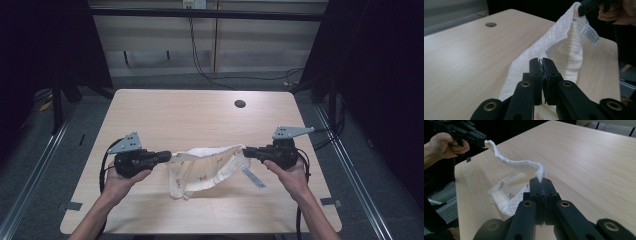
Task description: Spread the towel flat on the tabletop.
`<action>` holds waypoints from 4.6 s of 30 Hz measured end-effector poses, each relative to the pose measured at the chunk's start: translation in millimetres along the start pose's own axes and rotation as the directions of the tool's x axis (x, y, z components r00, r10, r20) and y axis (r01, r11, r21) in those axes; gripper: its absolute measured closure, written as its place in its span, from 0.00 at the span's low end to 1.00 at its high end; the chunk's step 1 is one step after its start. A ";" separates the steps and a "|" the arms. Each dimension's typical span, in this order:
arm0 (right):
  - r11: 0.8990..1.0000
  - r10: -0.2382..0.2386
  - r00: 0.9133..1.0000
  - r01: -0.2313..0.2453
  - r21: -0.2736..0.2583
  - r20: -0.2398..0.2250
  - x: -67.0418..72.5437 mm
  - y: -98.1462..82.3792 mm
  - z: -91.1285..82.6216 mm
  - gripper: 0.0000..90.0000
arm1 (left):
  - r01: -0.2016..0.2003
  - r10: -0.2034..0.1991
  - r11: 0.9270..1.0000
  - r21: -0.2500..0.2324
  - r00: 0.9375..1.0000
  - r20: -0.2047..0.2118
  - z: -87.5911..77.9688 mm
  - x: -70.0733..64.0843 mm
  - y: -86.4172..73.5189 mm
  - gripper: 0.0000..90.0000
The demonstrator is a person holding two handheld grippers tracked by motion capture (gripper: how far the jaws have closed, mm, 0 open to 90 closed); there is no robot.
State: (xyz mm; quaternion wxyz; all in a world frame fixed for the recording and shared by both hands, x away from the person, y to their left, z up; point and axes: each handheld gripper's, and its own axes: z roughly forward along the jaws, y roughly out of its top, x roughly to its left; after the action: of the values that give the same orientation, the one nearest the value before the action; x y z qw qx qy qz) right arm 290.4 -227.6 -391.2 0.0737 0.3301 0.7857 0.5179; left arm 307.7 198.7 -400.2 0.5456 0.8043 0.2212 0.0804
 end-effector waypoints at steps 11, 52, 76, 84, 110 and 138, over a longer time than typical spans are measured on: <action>0.997 -0.078 0.997 0.078 -0.024 0.022 10.5 44.4 -23.4 0.99 | -0.020 0.018 0.996 -0.092 1.000 -0.025 -29.9 3.3 33.7 0.97; 0.984 -0.156 0.986 0.149 0.101 0.064 -0.2 38.1 -19.1 0.99 | 0.032 -0.032 0.999 -0.009 0.997 -0.067 -2.1 15.3 22.7 0.98; 0.987 -0.053 0.992 0.035 0.155 0.115 -69.9 7.2 61.1 0.99 | 0.172 -0.154 0.978 0.121 0.978 -0.141 54.2 73.9 -25.2 0.97; 0.985 -0.017 0.988 -0.009 0.172 0.152 -90.6 2.6 77.6 0.93 | 0.183 -0.160 0.976 0.122 0.971 -0.177 70.6 92.0 -21.2 0.96; 0.984 -0.071 0.989 0.048 0.172 0.129 -38.1 -18.3 39.8 0.71 | 0.142 -0.118 0.966 0.217 0.986 -0.120 25.1 43.5 -42.6 0.61; 0.899 -0.220 0.975 0.196 0.392 0.018 14.6 -83.9 71.7 0.82 | 0.008 0.018 0.909 0.417 0.998 -0.057 46.1 -0.9 -83.1 0.58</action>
State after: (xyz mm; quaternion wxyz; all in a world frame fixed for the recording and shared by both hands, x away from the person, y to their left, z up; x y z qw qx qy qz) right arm 274.8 -184.7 -492.8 0.0859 0.2680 0.9008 0.3307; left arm 301.8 184.9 -494.1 0.3544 0.9000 0.2473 0.0568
